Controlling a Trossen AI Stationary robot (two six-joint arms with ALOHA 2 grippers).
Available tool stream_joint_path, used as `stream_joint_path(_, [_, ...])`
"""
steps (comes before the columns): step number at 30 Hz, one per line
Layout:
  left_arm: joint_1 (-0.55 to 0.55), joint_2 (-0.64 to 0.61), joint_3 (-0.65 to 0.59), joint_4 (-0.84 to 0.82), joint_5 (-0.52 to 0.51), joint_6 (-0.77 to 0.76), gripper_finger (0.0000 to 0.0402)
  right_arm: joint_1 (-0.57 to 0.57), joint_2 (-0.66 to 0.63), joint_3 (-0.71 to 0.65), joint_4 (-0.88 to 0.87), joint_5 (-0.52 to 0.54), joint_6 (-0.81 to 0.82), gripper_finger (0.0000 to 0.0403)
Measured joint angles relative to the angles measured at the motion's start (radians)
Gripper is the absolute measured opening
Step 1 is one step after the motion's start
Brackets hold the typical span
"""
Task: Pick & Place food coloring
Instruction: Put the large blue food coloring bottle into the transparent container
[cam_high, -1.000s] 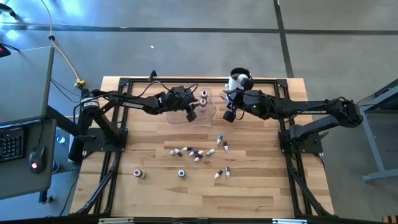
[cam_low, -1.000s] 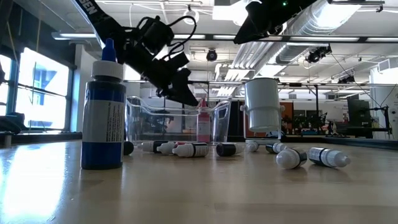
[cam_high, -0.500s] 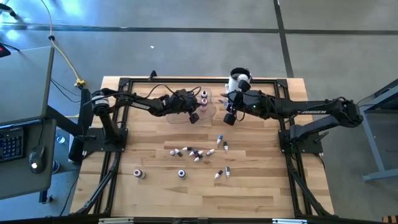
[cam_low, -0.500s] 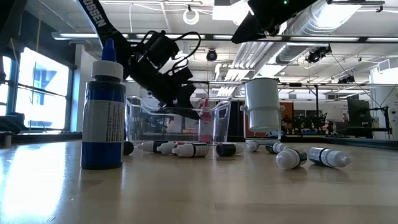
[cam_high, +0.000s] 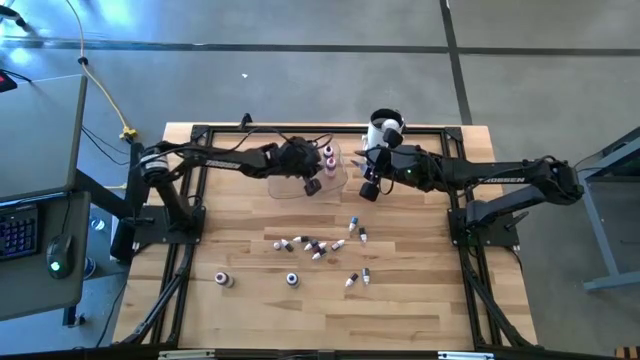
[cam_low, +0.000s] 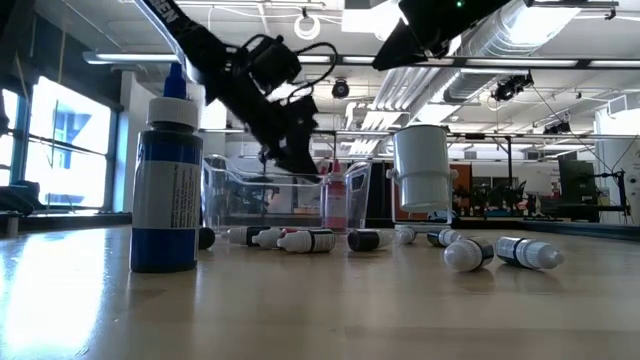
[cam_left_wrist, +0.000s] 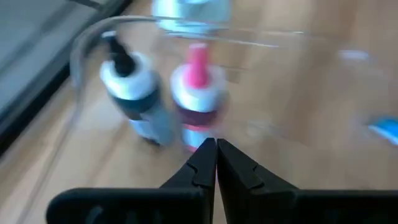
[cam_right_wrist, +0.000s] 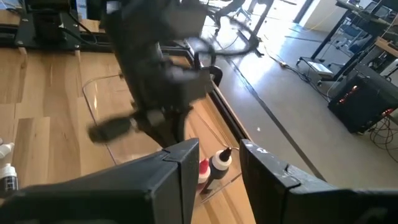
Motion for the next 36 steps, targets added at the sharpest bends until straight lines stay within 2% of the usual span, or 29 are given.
stream_joint_path(4, [-0.001, -0.104, 0.086, -0.271, 0.103, 0.0, 0.0009, 0.0, 0.0, 0.0, -0.004, -0.005, 0.0, 0.0108])
stream_joint_path(8, [-0.003, -0.247, 0.213, -0.603, 0.111, 0.0, 0.0009, 0.0, 0.0, 0.0, -0.004, -0.073, 0.0, 0.0108])
stream_joint_path(12, [-0.04, -0.408, 0.273, -0.802, 0.036, -0.001, 0.0009, 0.0, 0.011, 0.0, 0.019, -0.244, -0.026, 0.0108])
stream_joint_path(16, [-0.134, -0.601, 0.23, -0.879, 0.023, -0.06, 0.0002, 0.001, 0.075, 0.0, 0.116, -0.443, -0.107, 0.0108])
stream_joint_path(20, [-0.291, -0.788, 0.07, -0.85, -0.065, -0.163, 0.0001, 0.003, 0.183, 0.0, 0.319, -0.655, -0.181, 0.0108])
stream_joint_path(24, [-0.459, -0.969, -0.185, -0.707, -0.178, -0.295, 0.0001, 0.022, 0.27, 0.024, 0.432, -0.832, -0.177, 0.0108])
stream_joint_path(27, [-0.556, -1.08, -0.374, -0.558, -0.226, -0.32, 0.0001, 0.067, 0.318, 0.076, 0.411, -0.863, -0.177, 0.0108])
stream_joint_path(30, [-0.614, -1.151, -0.51, -0.42, -0.246, -0.323, 0.0001, 0.134, 0.375, 0.116, 0.343, -0.864, -0.158, 0.0108])
stream_joint_path(33, [-0.64, -1.192, -0.585, -0.354, -0.246, -0.323, 0.0001, 0.208, 0.455, 0.137, 0.346, -0.856, -0.157, 0.0108])
stream_joint_path(36, [-0.643, -1.202, -0.602, -0.348, -0.246, -0.325, 0.0001, 0.262, 0.524, 0.182, 0.367, -0.856, -0.158, 0.0111])
